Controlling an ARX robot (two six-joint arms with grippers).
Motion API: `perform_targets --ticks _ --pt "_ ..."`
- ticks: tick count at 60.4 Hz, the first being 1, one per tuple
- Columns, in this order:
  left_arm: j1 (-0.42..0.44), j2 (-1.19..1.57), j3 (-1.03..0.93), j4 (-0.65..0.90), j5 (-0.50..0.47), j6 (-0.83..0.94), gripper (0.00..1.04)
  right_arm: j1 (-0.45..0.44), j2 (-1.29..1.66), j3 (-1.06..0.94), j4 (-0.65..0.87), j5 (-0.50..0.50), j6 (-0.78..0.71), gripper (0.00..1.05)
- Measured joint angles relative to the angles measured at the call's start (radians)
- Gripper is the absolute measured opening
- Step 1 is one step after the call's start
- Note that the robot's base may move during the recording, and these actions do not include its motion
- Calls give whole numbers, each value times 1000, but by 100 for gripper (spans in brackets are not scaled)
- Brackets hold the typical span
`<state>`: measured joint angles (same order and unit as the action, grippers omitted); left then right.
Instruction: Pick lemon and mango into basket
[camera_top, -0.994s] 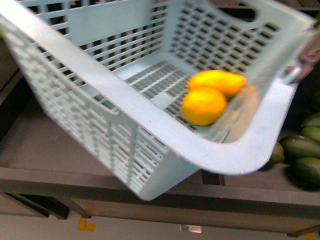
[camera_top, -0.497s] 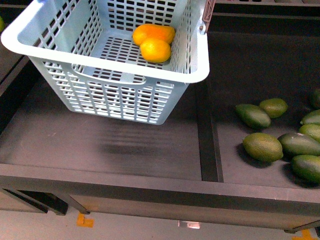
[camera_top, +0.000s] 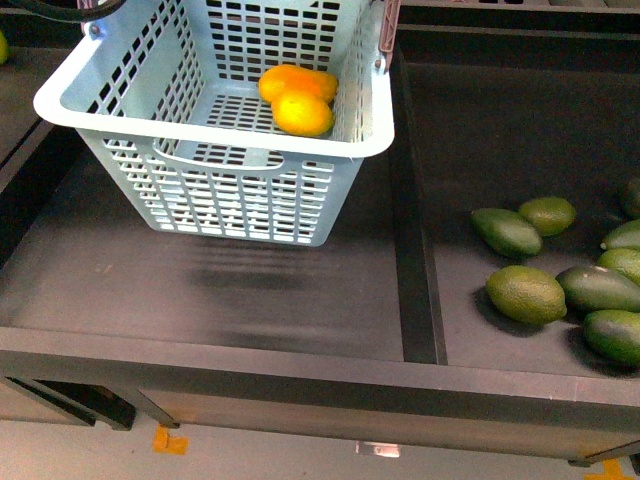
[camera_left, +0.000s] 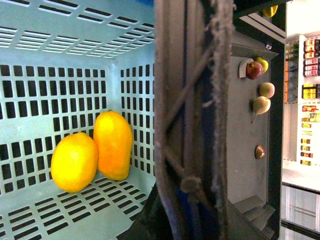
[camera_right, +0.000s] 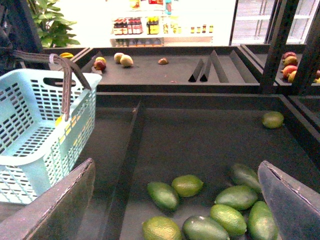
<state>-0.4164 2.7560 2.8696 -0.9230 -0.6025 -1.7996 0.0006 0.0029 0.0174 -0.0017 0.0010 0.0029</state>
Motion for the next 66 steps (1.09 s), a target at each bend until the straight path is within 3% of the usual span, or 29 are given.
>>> perform_targets --ticks 25,37,44,49,52,66 --pt "-11 148 24 156 213 103 5 0 0 0 0 0 0 96" --pt "-11 153 33 131 227 102 5 0 0 0 0 0 0 96" --pt "-9 153 35 114 224 107 23 0 0 0 0 0 0 96" --pt "-9 153 35 107 204 108 43 0 0 0 0 0 0 96" --pt "-9 153 35 104 197 108 46 0 0 0 0 0 0 96" --pt "-17 111 34 39 82 92 89 0 0 0 0 0 0 96"
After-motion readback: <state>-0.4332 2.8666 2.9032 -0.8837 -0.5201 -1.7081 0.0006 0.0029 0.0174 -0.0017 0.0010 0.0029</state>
